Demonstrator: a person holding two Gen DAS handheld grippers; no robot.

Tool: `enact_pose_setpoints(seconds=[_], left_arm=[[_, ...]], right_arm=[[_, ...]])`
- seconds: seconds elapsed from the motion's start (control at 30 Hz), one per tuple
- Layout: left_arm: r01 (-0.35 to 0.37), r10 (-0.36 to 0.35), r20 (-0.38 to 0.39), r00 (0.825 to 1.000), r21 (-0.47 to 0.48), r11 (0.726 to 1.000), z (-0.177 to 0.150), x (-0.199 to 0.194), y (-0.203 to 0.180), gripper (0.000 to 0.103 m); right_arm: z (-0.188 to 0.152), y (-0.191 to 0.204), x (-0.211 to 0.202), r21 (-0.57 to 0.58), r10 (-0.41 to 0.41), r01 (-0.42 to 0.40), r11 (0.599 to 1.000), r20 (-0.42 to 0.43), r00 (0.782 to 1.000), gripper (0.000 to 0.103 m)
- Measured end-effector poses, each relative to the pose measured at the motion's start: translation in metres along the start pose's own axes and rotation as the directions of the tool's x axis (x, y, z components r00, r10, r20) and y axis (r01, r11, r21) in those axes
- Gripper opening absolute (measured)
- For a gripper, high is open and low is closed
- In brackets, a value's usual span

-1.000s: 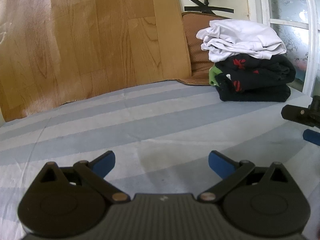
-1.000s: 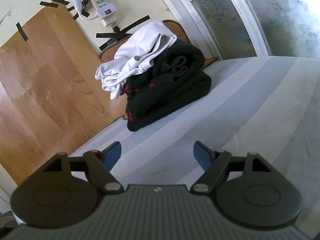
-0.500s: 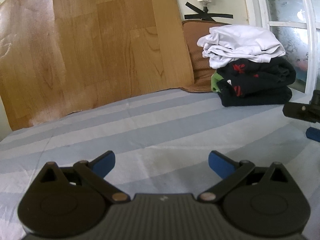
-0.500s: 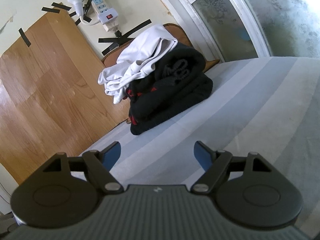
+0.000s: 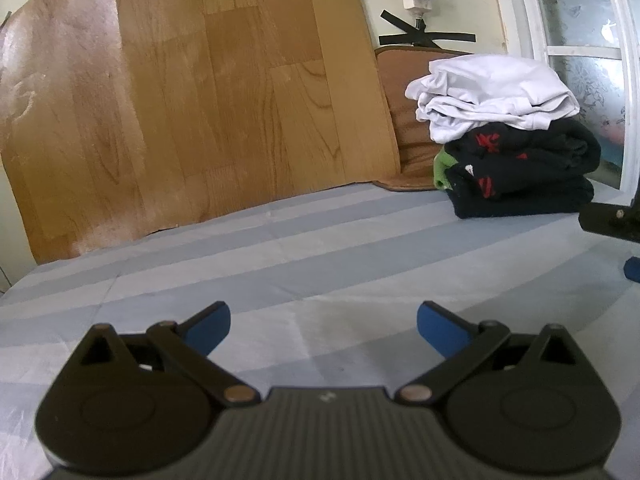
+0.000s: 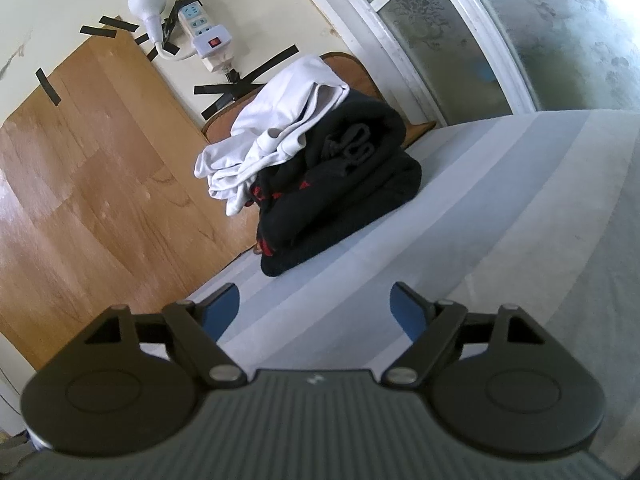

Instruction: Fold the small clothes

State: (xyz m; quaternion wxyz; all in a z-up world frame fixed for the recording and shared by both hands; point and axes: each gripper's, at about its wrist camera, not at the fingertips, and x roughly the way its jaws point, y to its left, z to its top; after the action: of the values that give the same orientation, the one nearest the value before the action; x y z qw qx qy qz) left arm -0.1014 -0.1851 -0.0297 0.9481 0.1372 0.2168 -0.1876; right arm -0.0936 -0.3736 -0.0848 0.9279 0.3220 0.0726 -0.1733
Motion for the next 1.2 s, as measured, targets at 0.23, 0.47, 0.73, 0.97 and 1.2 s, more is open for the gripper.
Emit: enact_pose_setpoints(seconds=[0.23,0.47,0.73,0.97,1.2], left_arm=[[-0.011,0.011,0.001,1.000,-0.009,1.000,0.0000,-0.0004,0.0026,0.103],[-0.014,0.014,0.003,1.000,-0.015,1.000,-0.0005,-0.0012,0.0053,0.103],[-0.035,0.035,-0.001,0.999,-0.019,0.999,-0.0007,-0.0012,0.0071,0.103],[-0.060,0.059,-0.006,0.998,-0.023,0.998,-0.0003,-0.0006,0.0072,0.103],[-0.064,0.064,-0.004,0.998,-0.022,0.998,-0.0011,-0.0008,0.0078,0.103]], right_arm=[[0.0003,-0.0017,-0.0003,0.012,0.006,-0.006,1.000,0.004,1.000,0.085],[0.0006,-0.0025,-0.0002,0.017,0.006,-0.006,1.000,0.004,1.000,0.086],[0.0007,-0.0033,0.0005,0.022,0.005,-0.005,1.000,0.001,1.000,0.087],[-0.0002,-0.0026,-0.0002,0.024,0.002,-0.002,1.000,0.003,1.000,0.088],[-0.0002,-0.0025,-0.0006,0.024,0.003,-0.003,1.000,0.003,1.000,0.089]])
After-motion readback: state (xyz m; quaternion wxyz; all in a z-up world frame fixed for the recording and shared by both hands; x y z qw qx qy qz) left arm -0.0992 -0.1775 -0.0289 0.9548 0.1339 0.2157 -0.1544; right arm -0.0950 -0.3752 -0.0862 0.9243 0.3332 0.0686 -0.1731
